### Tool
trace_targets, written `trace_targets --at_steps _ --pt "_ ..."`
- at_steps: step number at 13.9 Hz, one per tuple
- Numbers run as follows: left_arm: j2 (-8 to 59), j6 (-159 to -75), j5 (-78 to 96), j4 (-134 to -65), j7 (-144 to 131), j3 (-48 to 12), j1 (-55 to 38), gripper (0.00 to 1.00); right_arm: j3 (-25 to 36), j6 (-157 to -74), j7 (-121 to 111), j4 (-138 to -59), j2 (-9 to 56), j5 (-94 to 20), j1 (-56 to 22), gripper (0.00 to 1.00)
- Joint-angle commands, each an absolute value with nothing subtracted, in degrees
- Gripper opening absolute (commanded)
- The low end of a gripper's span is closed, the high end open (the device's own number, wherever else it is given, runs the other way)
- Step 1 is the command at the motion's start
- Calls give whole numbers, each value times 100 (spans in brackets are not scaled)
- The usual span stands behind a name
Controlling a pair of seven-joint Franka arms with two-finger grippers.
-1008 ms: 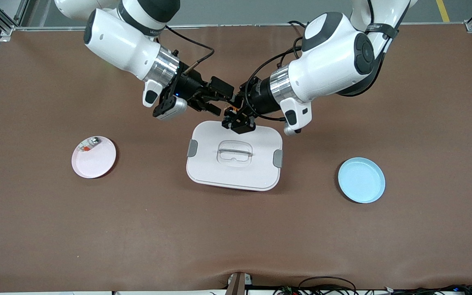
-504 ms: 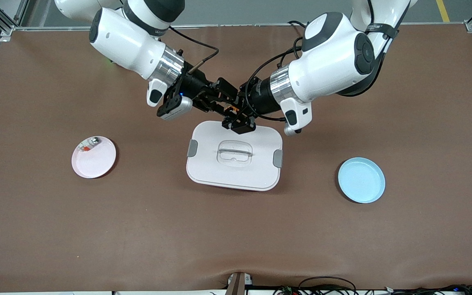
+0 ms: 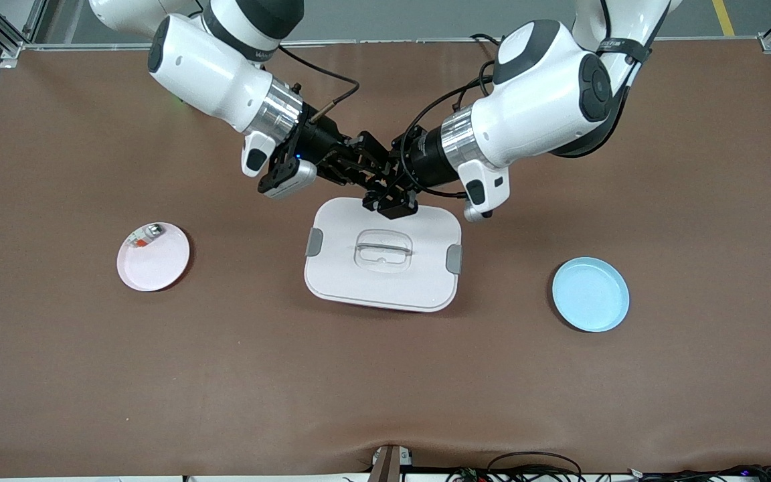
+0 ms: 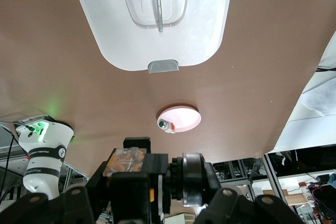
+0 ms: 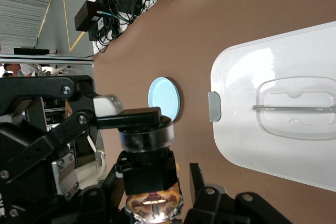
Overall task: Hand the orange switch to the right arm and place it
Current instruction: 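Close the right gripper on the switch held by the left gripper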
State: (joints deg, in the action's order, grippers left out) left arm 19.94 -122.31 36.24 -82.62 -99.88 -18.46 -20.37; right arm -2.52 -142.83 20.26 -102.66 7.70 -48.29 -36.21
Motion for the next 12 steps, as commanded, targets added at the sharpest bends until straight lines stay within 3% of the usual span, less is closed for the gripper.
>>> trace_targets --at_steps 1,2,9,10,12 --pt "1995 -12296 3489 -8218 -10116 -1837 -2074 36 -193 -14291 2092 -10108 844 -4764 -3709 28" --pt "1995 -12296 3489 -8218 -10116 -1837 -2074 36 -193 -14291 2109 -10099 844 -4772 -3726 0" --pt "1986 -12296 3489 -8218 -10116 -1837 -2065 36 -193 -14273 2452 -10020 923 -4764 -3770 0" --pt "1995 -12296 3489 -8218 -10116 -1837 -2065 40 -193 -14273 2452 -10020 923 -4764 -3771 0" --pt "1995 -12296 3489 -8218 -10125 -1846 -2057 69 -193 -14282 2443 -10011 958 -4764 -3771 0"
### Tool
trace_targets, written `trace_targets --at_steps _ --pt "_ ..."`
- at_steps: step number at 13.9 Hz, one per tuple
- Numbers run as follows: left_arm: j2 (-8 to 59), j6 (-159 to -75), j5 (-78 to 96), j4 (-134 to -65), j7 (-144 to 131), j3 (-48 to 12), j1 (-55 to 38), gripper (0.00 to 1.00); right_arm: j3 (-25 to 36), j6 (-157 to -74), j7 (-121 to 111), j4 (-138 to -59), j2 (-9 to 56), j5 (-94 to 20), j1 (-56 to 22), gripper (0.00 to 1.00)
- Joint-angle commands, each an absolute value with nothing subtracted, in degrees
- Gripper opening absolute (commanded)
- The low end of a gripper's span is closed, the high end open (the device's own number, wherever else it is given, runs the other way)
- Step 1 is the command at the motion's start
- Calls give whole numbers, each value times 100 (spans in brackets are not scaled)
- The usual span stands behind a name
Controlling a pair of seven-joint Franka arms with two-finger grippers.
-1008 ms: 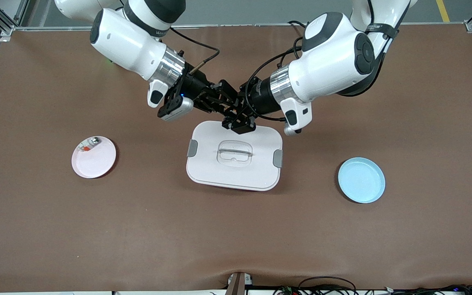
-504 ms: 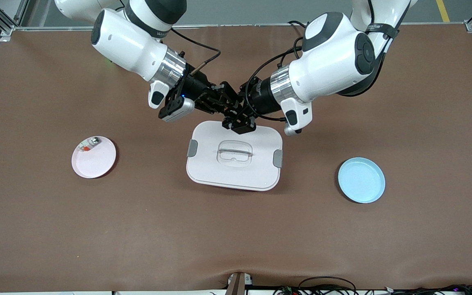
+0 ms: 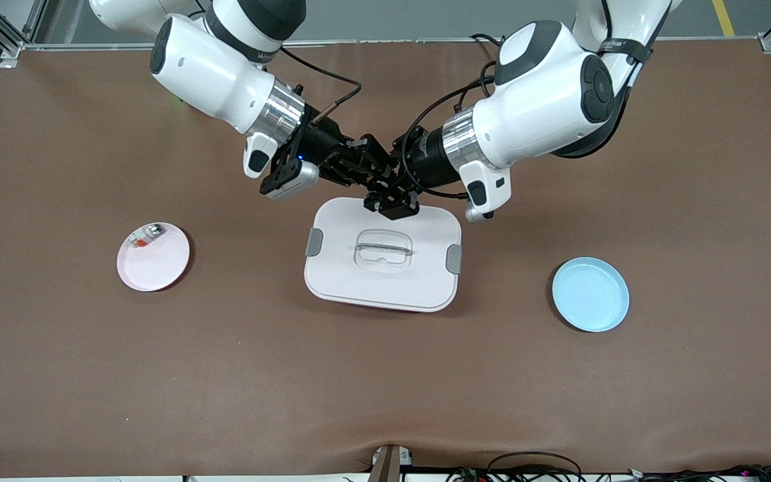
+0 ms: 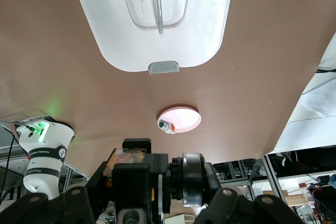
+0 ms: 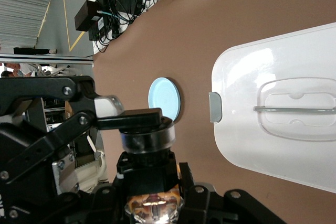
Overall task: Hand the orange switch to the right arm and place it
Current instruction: 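Close the right gripper on the switch held by the left gripper, then open the left gripper and pull the right gripper away with switch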
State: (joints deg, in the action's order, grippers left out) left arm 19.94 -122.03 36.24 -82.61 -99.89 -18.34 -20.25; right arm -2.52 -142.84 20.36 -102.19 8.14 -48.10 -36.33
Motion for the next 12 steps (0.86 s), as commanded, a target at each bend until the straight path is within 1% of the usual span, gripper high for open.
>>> trace_targets --at_steps 1,2,7,12 --pt "1995 -12296 3489 -8218 -10125 -1837 -2057 92 -193 -14274 2426 -10011 967 -4764 -3771 0" --pt "1995 -12296 3489 -8218 -10125 -1837 -2048 100 -193 -14273 2417 -10011 967 -4764 -3771 0" --pt "1986 -12296 3489 -8218 -10108 -1837 -2013 100 -185 -14256 2356 -9976 1011 -4746 -3753 0" --pt "1925 -12217 3489 -8227 -9862 -1802 -1899 100 -158 -14037 829 -9958 1028 -4553 -3648 0"
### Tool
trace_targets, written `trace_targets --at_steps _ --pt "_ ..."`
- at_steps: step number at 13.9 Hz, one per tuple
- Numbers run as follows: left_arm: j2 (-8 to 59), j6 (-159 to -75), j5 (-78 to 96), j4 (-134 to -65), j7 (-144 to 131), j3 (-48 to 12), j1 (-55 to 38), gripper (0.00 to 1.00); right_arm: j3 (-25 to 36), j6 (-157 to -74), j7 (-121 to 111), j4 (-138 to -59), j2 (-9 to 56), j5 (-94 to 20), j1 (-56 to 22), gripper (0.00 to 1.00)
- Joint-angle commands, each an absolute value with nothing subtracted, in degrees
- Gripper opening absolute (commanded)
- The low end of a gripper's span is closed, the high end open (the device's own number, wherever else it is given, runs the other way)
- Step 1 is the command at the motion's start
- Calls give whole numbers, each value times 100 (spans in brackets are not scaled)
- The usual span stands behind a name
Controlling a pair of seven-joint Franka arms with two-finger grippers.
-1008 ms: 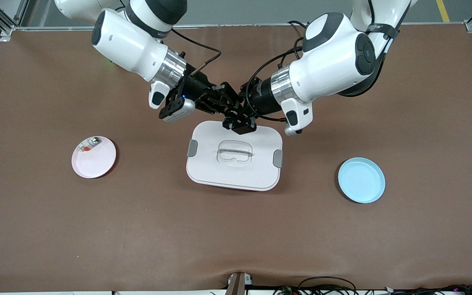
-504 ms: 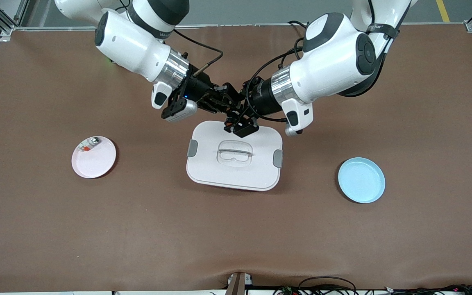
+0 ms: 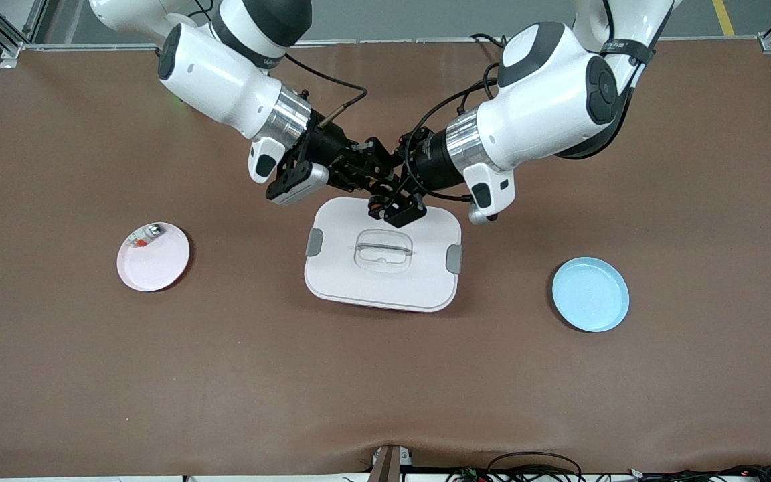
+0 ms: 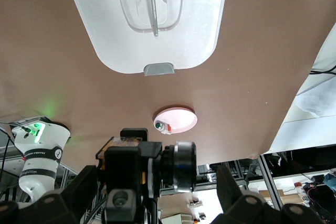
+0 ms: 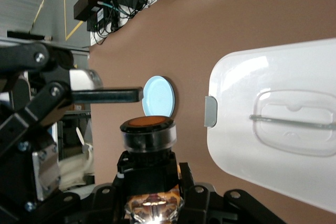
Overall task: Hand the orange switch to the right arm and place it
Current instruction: 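Open the left gripper and pull the right gripper away with switch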
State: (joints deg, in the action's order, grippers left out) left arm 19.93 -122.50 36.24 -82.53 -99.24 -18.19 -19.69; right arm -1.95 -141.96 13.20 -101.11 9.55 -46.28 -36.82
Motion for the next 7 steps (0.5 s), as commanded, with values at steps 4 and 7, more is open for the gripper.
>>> trace_targets --at_steps 4,7 --pt "1785 -11674 3489 -8262 -9625 -1810 -1600 100 -141 -13546 -411 -9984 1028 -3905 -3384 0" --pt "1346 -11277 3489 -8778 -8888 -1819 -1276 100 -141 -12914 -1551 -10002 1020 -3228 -2990 0"
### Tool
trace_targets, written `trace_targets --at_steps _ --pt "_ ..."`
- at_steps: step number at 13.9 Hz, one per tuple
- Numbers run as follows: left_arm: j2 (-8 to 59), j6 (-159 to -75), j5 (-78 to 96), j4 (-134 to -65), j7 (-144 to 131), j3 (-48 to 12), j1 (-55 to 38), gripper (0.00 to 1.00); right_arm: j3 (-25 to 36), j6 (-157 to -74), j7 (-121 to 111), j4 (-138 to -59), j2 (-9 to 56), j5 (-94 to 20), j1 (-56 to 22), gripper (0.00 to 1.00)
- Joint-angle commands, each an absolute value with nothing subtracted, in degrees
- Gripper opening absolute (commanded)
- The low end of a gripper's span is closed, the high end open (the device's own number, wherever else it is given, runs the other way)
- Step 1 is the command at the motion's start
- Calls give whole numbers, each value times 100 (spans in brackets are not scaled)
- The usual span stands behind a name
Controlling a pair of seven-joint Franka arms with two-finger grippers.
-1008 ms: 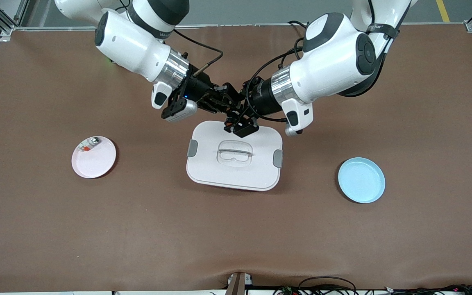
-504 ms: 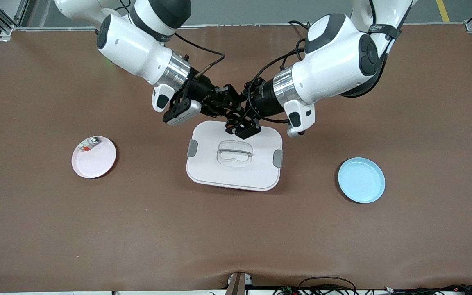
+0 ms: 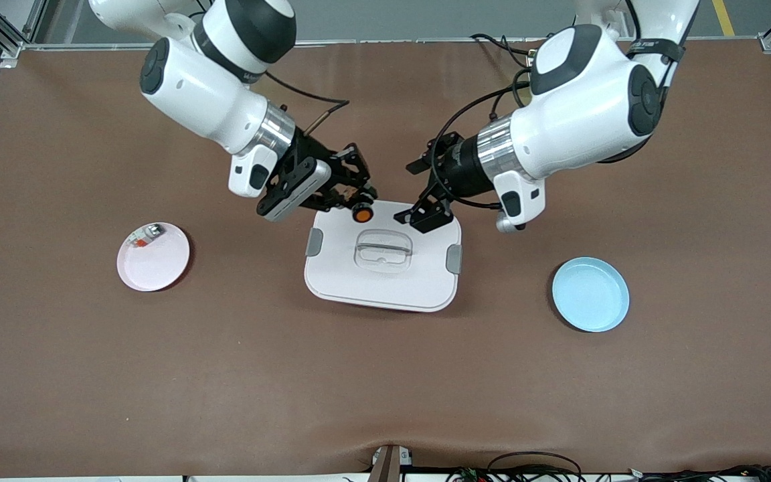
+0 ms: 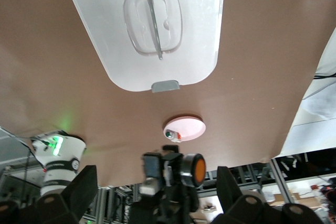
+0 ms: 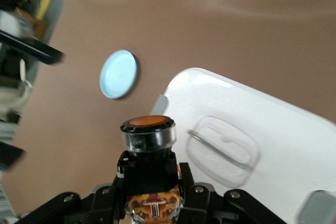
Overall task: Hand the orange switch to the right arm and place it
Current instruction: 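Open the left gripper and pull the right gripper away with switch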
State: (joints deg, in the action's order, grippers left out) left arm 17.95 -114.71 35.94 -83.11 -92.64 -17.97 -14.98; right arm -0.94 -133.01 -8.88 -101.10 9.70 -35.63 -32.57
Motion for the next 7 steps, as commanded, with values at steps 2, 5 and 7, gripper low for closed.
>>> trace_targets --at_steps 2,5,7 --pt "1056 -11163 3489 -9113 -8623 -1811 -1082 100 -141 -12377 -2886 -10011 1020 -2998 -2682 0" --pt "722 -10776 3454 -9491 -7965 -1793 -766 100 -132 -12121 -4224 -10282 985 -2437 -2225 0" --pt "406 -10767 3200 -9868 -7604 -1811 -572 100 -141 -11858 -4647 -10362 958 -1666 -2040 0"
